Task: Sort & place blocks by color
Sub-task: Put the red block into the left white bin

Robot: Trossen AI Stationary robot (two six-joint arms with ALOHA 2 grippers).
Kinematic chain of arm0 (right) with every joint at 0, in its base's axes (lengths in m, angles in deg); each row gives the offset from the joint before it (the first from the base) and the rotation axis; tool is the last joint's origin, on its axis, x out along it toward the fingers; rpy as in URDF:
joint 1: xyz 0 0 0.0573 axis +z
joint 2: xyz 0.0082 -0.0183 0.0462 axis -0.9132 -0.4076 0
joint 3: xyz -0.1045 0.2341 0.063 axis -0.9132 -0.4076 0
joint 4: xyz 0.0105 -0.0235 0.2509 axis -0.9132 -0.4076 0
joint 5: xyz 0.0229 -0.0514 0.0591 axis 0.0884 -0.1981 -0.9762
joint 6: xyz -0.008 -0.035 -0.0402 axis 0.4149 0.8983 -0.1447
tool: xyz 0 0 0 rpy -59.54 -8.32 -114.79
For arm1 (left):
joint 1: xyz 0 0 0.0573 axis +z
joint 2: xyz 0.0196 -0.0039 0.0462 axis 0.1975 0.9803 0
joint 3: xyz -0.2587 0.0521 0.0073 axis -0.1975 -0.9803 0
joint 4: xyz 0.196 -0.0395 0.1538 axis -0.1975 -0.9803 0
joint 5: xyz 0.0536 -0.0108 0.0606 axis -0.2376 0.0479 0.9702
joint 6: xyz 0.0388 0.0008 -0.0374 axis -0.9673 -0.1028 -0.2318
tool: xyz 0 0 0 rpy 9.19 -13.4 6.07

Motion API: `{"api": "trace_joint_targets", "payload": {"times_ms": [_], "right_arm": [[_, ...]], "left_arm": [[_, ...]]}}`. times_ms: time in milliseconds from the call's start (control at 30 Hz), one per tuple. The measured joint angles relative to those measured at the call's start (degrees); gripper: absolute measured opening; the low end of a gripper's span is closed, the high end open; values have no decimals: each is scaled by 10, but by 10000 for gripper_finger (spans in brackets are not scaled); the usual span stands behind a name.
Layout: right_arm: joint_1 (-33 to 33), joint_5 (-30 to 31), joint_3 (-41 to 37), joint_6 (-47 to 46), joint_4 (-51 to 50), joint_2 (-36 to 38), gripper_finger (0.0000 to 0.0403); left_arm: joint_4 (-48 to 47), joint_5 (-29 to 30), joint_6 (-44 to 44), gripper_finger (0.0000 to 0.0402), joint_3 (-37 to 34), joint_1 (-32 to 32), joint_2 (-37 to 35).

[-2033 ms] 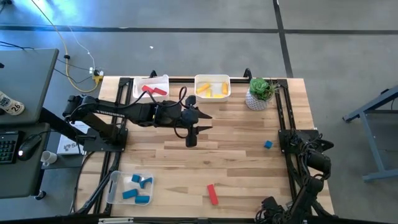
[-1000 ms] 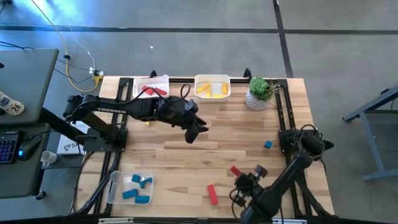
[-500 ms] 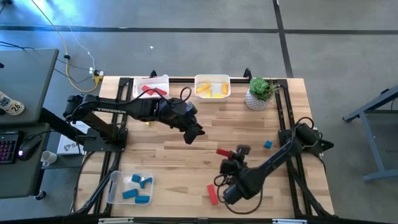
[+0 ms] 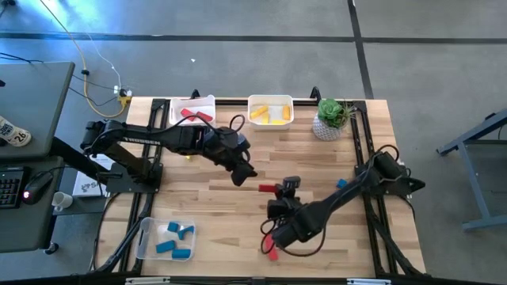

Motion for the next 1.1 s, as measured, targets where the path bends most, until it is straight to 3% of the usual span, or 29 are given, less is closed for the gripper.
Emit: {"api": "trace_joint_targets", "payload": {"times_ms": [267, 700, 1100], "right_arm": [[-11, 37, 0, 80, 59, 40, 71], [-37, 40, 0, 211, 158, 47, 71], [-63, 52, 0, 215, 167, 48, 71]], "left_arm": [[-11, -59, 9, 156, 0, -3, 0], [-8, -34, 24, 156, 0, -10, 0], [-9, -21, 24, 156, 0, -10, 0]]}}
